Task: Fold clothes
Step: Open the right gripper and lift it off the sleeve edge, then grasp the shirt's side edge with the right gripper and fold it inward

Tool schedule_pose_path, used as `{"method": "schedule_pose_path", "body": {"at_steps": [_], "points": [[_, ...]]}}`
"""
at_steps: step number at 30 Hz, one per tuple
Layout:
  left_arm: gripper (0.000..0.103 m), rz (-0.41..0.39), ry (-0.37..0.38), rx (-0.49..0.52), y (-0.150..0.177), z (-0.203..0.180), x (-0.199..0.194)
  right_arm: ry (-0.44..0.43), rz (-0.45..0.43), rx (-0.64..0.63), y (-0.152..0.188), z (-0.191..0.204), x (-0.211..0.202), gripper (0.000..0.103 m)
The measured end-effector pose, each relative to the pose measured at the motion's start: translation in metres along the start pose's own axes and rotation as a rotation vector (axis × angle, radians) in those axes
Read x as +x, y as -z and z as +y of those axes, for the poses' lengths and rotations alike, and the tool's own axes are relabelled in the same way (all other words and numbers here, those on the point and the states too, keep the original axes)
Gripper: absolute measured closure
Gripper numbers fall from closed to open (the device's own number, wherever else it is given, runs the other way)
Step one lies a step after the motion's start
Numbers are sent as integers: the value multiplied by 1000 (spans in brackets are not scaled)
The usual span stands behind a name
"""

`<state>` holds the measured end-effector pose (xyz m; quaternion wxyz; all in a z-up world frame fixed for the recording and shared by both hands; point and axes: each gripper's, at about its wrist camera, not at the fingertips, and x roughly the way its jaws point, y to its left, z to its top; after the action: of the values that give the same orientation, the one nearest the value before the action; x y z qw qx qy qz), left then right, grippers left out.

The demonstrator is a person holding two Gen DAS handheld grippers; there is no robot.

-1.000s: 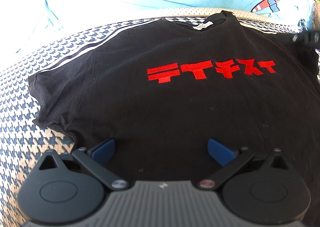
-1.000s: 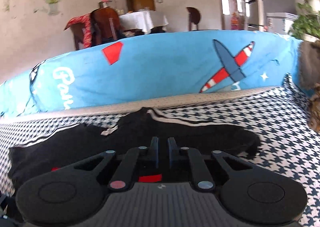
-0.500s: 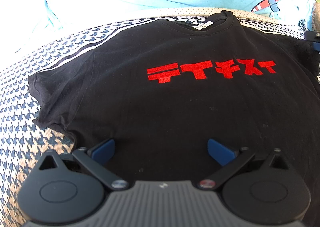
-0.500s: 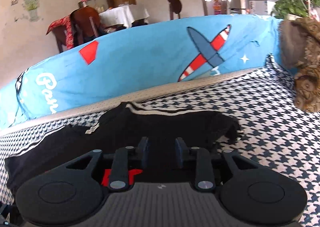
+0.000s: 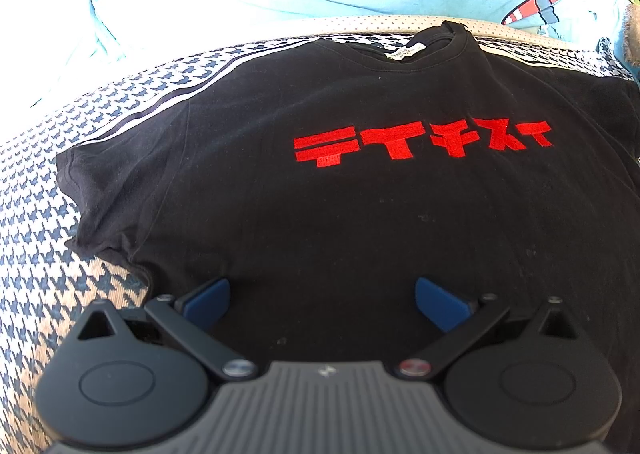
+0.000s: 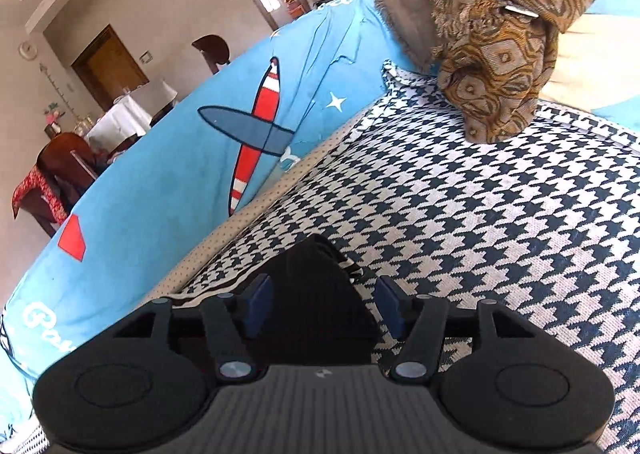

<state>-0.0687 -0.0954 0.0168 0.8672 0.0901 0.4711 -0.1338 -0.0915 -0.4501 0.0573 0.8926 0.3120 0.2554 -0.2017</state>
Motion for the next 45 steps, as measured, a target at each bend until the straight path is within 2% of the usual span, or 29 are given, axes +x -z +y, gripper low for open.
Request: {"method": "schedule_pose_path", "body": {"at_steps": [1, 3, 11, 15, 20, 22, 23, 25, 26, 28, 34, 39, 41, 42, 43, 45], "points": [[0, 0, 0, 0, 0, 0, 0, 3, -10, -1, 0, -1, -1, 33], [0, -1, 0, 0, 0, 0, 0, 5, -18, -7, 0, -2, 0, 29], [0, -7, 3, 3, 1, 1, -1, -23, 22, -30, 4, -4, 31, 28], [0, -5, 4, 2, 1, 1, 0, -72, 59, -1, 6, -5, 45, 28], [0, -6, 5, 3, 1, 1, 0, -76, 50, -2, 10, -2, 56, 29], [0, -6, 5, 3, 1, 1, 0, -89, 41, -9, 10, 1, 57, 43], [0, -6, 4, 3, 1, 1, 0, -99, 40, -11, 9, 3, 57, 47], [0, -7, 4, 4, 1, 1, 0, -112, 35, -34, 10, 9, 57, 67], [0, -7, 4, 4, 2, 1, 0, -115, 32, -51, 10, 13, 56, 71], [0, -8, 4, 4, 2, 1, 0, -131, 18, -88, 11, 22, 53, 88], [0, -9, 4, 5, 2, -1, 0, -192, -12, -284, 22, 63, 37, 89], [0, -10, 4, 5, 2, 0, -1, -276, 41, -541, 53, 103, 29, 89], [0, -10, 5, 4, 2, 0, -1, -305, 98, -638, 68, 114, 31, 84], [0, -9, 5, 4, 2, 0, -1, -316, 134, -671, 77, 118, 34, 78], [0, -9, 5, 4, 2, 0, -1, -318, 162, -691, 83, 119, 36, 72], [0, -9, 5, 5, 2, -1, 0, -321, 210, -717, 91, 121, 41, 66]]}}
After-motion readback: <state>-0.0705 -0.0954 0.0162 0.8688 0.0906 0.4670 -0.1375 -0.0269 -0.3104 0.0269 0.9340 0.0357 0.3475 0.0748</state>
